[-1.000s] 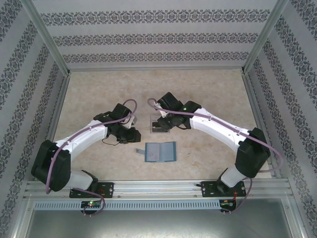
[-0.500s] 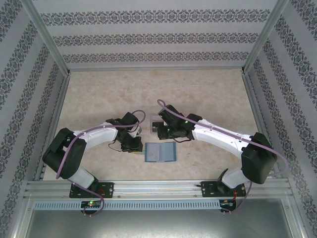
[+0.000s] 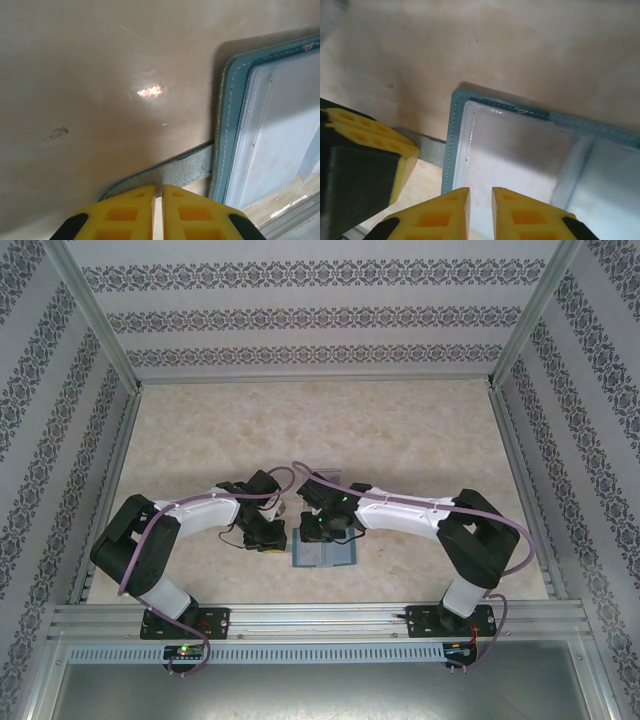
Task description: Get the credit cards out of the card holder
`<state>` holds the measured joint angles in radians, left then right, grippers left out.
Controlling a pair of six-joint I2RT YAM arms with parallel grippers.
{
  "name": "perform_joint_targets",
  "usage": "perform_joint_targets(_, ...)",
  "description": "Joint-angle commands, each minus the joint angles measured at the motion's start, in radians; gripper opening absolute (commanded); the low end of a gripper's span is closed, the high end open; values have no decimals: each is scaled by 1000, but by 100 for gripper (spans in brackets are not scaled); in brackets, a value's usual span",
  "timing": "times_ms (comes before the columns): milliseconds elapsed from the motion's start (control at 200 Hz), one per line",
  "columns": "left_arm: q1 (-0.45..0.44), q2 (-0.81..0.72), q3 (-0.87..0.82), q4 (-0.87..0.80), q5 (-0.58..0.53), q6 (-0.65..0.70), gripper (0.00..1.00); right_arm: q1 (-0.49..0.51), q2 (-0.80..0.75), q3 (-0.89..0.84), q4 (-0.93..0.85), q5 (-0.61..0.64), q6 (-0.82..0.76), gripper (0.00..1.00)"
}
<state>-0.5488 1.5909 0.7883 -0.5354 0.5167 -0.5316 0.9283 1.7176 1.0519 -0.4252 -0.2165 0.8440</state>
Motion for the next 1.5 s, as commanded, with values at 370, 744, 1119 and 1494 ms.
perform_joint_targets(370,-11,25,-25,36,-13,2,14,51,103,26,32,-28,78,30)
perform_joint_targets(744,-11,32,-16,28,-16,10,14,73,92,78,-172,106,38,46)
perform_joint_targets(1119,-11,34,-11,19,-15,15,14,134,146,232,-427,302,-28,63)
perform_joint_targets(1494,-10,34,-10,8,-22,21,14,147,135,242,-550,408,-22,69)
